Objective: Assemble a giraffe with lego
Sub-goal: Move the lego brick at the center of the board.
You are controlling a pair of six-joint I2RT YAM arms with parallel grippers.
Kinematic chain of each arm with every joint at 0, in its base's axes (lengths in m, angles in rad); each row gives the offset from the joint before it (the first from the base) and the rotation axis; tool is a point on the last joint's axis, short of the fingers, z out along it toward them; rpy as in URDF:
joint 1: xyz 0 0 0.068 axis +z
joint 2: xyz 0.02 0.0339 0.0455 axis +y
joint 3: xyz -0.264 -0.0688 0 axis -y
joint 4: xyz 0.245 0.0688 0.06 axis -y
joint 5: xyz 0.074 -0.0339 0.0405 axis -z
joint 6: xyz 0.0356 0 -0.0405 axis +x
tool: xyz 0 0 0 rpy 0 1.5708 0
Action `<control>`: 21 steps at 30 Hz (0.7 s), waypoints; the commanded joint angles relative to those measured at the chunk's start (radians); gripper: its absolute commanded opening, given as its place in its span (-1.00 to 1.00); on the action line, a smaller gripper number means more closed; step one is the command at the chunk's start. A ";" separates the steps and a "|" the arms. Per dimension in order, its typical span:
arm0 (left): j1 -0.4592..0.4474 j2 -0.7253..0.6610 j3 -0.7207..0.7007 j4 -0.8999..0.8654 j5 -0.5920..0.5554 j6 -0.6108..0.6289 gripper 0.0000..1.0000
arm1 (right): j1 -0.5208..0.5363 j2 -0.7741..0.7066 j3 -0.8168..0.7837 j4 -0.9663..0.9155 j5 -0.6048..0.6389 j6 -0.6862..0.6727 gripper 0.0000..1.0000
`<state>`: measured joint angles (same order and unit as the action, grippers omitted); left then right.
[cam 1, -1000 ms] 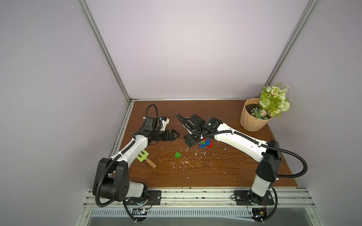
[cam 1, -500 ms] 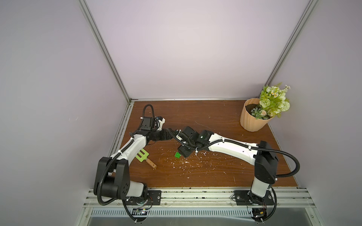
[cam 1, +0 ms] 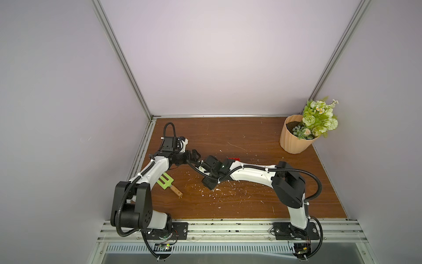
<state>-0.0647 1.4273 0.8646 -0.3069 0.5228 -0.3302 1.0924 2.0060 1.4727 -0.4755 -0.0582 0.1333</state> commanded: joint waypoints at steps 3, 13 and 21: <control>0.013 0.005 0.014 -0.021 -0.002 -0.016 0.99 | 0.007 0.015 0.019 0.036 0.002 -0.029 0.11; 0.013 0.007 0.013 -0.016 0.014 -0.016 0.99 | 0.008 0.058 0.043 0.028 0.027 -0.039 0.06; 0.013 0.007 0.012 -0.013 0.020 -0.016 0.99 | 0.008 0.073 0.035 0.032 0.049 -0.037 0.05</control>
<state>-0.0631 1.4273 0.8650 -0.3038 0.5266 -0.3405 1.0939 2.0666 1.4952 -0.4477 -0.0265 0.1116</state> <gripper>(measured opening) 0.995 0.525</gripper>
